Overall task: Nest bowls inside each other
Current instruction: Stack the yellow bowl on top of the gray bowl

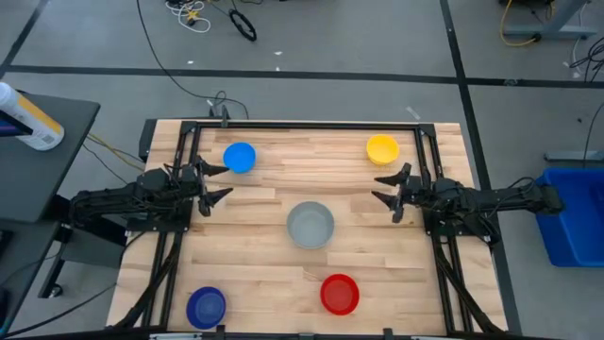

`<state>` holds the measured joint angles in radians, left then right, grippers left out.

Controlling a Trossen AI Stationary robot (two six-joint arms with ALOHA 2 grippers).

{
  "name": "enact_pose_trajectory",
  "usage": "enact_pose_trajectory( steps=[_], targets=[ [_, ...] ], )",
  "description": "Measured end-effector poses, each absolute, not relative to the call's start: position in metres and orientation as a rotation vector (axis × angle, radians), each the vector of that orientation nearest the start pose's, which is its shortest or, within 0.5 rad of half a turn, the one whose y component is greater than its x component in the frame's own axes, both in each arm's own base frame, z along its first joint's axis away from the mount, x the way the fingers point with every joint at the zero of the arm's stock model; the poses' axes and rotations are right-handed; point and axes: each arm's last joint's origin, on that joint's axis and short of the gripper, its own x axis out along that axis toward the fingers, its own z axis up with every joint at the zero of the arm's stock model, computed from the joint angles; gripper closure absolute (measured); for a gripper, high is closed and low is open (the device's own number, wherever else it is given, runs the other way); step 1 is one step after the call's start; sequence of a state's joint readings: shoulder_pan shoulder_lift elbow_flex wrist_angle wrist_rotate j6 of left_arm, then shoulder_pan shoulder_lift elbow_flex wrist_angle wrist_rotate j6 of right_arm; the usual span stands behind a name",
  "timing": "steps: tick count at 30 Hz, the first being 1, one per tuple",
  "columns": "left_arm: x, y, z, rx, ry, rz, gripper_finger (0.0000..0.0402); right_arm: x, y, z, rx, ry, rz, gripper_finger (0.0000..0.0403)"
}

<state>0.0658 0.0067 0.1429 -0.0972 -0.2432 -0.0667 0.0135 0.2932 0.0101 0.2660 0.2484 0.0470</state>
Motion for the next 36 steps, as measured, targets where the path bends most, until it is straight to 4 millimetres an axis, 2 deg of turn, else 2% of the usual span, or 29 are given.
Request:
enact_pose_trajectory(
  steps=[5,7,12,18,20,24,28,32,36],
  targets=[
    [0.085,0.014,0.201,-0.058,-0.04,0.36,0.0079,0.116,-0.001,0.171,0.152,-0.025,-0.091,0.019],
    [0.085,0.014,0.201,-0.056,-0.039,0.36,0.0079,0.116,-0.001,0.171,0.164,-0.028,-0.087,0.0194],
    [0.085,0.014,0.199,-0.06,-0.019,0.361,0.0079,0.116,-0.001,0.171,0.331,-0.04,-0.082,0.0207],
    [0.085,0.014,0.196,-0.059,0.009,0.363,0.0077,0.116,-0.001,0.172,0.35,-0.041,-0.058,0.0218],
    [0.085,0.014,0.195,-0.058,0.019,0.363,0.0078,0.116,-0.002,0.17,0.342,-0.029,-0.097,0.022],
    [0.085,0.014,0.193,-0.057,0.036,0.363,0.0079,0.12,-0.01,0.166,0.268,0.137,-0.231,0.0222],
    [0.085,0.014,0.193,-0.056,0.041,0.363,0.0079,0.127,-0.022,0.182,0.256,0.342,-0.363,0.022],
    [0.085,0.014,0.193,-0.049,0.04,0.364,0.0079,0.142,-0.037,0.198,0.239,0.512,-0.436,0.0215],
    [0.085,0.014,0.193,-0.049,0.039,0.363,0.0079,0.159,-0.06,0.199,0.225,0.738,-0.522,0.0216]
  ],
)
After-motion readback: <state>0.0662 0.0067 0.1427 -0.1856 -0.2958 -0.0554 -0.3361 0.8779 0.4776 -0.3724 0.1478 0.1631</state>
